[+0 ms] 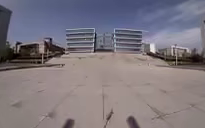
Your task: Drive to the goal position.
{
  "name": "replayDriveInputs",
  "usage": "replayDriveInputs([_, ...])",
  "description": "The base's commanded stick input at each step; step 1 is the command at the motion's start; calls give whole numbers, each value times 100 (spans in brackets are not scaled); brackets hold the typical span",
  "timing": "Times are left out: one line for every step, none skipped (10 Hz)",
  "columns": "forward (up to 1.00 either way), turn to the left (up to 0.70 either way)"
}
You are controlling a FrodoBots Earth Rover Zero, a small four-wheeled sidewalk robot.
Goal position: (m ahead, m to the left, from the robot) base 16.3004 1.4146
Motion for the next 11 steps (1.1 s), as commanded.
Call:
replayDriveInputs([70, 0])
replayDriveInputs([70, 0])
replayDriveInputs([70, 0])
replayDriveInputs([70, 0])
replayDriveInputs([70, 0])
replayDriveInputs([70, 0])
replayDriveInputs([70, 0])
replayDriveInputs([70, 0])
replayDriveInputs([70, 0])
replayDriveInputs([70, 0])
replayDriveInputs([70, 0])
